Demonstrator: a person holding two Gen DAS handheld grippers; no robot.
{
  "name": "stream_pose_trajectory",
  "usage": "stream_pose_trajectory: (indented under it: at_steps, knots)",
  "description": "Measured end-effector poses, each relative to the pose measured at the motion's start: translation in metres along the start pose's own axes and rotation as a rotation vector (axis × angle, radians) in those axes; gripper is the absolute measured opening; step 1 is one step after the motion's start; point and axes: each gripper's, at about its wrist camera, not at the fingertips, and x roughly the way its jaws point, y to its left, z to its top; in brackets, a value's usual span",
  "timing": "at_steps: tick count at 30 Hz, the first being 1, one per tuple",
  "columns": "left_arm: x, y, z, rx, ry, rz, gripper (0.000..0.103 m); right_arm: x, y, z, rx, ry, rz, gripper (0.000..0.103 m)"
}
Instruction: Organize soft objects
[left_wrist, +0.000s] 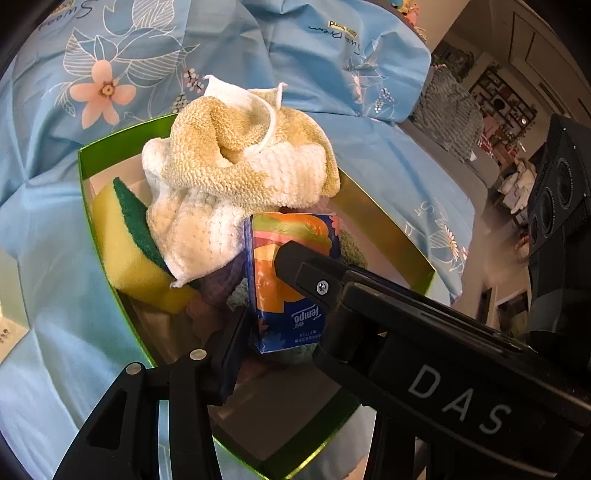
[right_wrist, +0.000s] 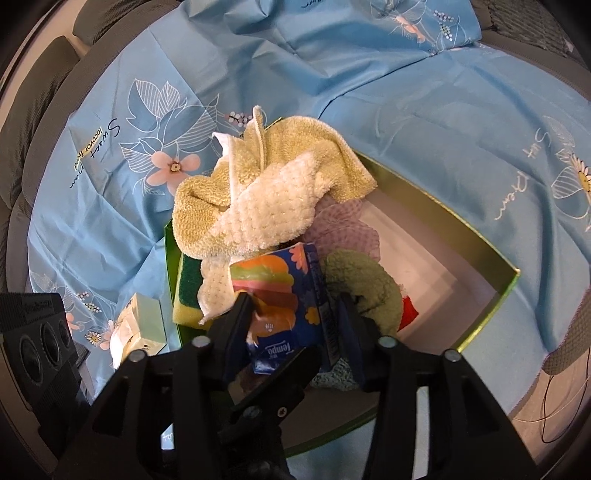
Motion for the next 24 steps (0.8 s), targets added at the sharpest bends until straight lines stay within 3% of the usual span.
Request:
stream_pose_trajectory:
  at_steps: [2, 6, 9, 12, 24]
  knots:
    - [-0.005, -0.005, 0.0, 0.016, -0.013, 0.02, 0.048, -0.005, 0.002, -0.002, -0.011, -0.015, -0.01, 0.056]
    - [-0.021, -0.012, -0.003, 0.035, -0.053, 0.058, 0.061, -0.018, 0.007, -0.004, -0.039, -0.051, -0.04, 0.061]
    - [-0.038, -0.012, -0.007, 0.035, -0.092, 0.071, 0.069, -0.031, 0.009, -0.005, -0.042, -0.095, -0.052, 0.076]
    - [-0.054, -0.013, -0.01, 0.025, -0.126, 0.091, 0.079, -0.046, 0.012, -0.007, -0.046, -0.138, -0.054, 0.083]
    - [-0.105, -0.019, -0.025, 0.003, -0.242, 0.161, 0.08, -0.097, 0.027, -0.023, -0.089, -0.257, -0.033, 0.096]
